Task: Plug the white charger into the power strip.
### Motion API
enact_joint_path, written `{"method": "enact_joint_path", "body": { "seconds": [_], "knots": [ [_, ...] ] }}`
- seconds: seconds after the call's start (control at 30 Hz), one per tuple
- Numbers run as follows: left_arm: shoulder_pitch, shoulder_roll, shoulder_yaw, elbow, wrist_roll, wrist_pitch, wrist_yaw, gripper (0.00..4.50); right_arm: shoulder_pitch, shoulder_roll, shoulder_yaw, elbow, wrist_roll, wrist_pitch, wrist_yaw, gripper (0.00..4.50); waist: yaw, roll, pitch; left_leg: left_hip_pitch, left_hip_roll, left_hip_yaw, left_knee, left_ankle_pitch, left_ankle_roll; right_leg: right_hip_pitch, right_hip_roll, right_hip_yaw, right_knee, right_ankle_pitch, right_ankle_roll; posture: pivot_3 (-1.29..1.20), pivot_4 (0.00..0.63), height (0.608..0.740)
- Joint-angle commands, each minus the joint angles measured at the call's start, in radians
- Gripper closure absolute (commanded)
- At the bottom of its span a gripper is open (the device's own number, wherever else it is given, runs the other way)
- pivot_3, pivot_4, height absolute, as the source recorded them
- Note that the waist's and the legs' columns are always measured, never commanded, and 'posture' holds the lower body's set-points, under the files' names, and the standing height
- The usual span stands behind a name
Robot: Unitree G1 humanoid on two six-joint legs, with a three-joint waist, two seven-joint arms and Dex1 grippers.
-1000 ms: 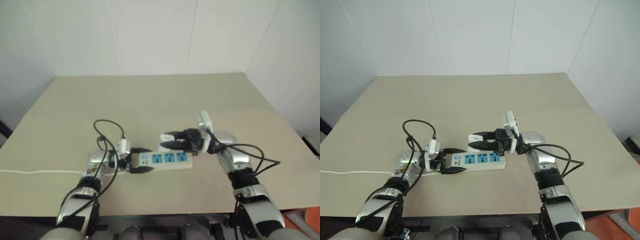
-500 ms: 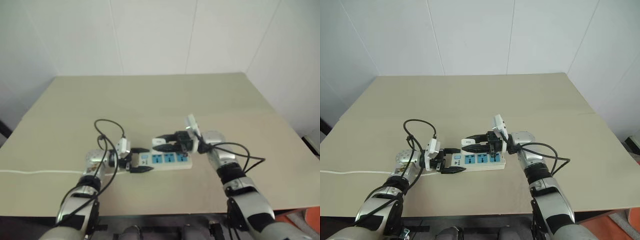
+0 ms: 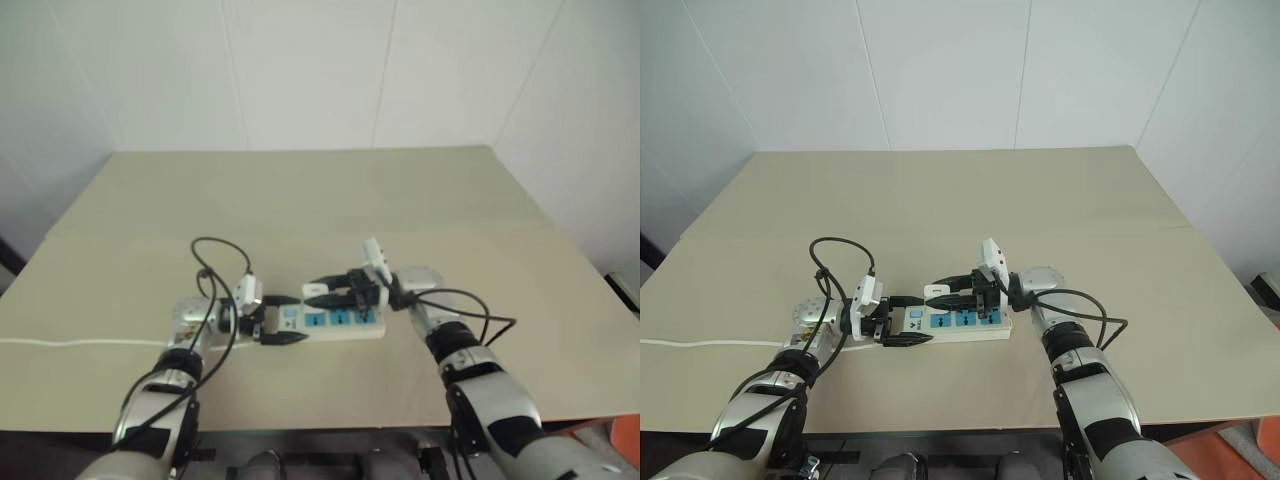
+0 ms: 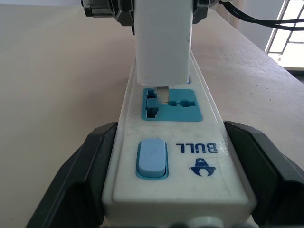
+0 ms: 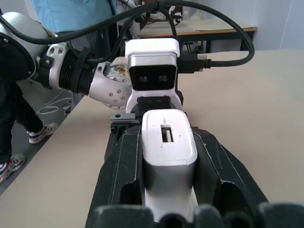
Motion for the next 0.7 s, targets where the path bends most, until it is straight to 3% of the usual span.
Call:
{"method": "enact_joint_path", "body": {
  "seconds": [0.03,0.7],
  "knots": [
    [0.019,0.005,-0.017,0.008,0.024,0.011,0.011,1.22,-0.027,0.002,-0.021,0.004,-0.002,-0.041,-0.001,3.38,0.0,0.0,0.0,0.0,0.0,0.0,0.0,0.0,0.0,0.0,0.0,0.0,0.0,0.0,0.0,0.0,0.15,0.74],
    [-0.002,0.004,-0.019,0.034,0.028,0.007,0.011,1.22,-0.021,-0.016,-0.009,0.057,-0.064,-0.097,-0.03,3.38,0.0,0.0,0.0,0.001,0.0,0.0,0.0,0.0,0.0,0.001,0.0,0.0,0.0,0.0,0.0,0.0,0.15,0.74]
  ]
}}
